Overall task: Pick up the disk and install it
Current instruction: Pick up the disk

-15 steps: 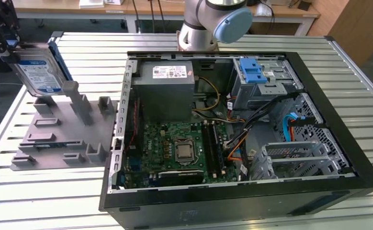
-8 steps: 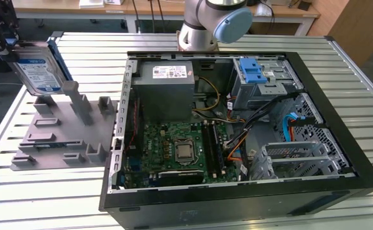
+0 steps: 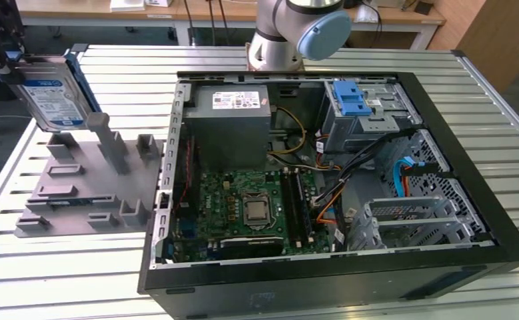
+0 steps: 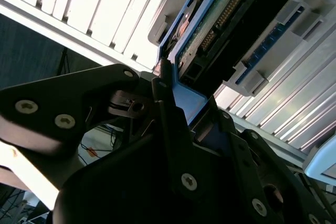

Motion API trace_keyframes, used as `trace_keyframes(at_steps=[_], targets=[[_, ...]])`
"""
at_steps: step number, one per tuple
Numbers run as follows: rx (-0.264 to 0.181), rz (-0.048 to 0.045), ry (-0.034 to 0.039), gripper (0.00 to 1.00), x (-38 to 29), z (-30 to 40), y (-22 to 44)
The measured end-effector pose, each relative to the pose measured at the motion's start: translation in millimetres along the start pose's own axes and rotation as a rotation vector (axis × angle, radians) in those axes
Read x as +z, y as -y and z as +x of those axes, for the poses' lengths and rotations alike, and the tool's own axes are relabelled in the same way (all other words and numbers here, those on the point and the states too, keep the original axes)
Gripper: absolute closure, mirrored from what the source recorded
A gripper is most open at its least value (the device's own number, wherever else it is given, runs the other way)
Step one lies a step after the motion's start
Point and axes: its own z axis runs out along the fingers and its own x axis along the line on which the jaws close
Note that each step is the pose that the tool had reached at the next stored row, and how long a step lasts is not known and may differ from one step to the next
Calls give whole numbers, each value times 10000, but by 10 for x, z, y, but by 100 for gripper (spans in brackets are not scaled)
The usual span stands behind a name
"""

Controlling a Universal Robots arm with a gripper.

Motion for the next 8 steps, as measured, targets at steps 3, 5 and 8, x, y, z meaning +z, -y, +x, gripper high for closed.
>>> trace_keyframes(at_steps=[3, 5, 8], targets=[[0, -1, 0, 64, -9, 0, 0], [0, -1, 0, 64, -14, -1, 0], [0, 0, 0, 64, -19, -1, 0]])
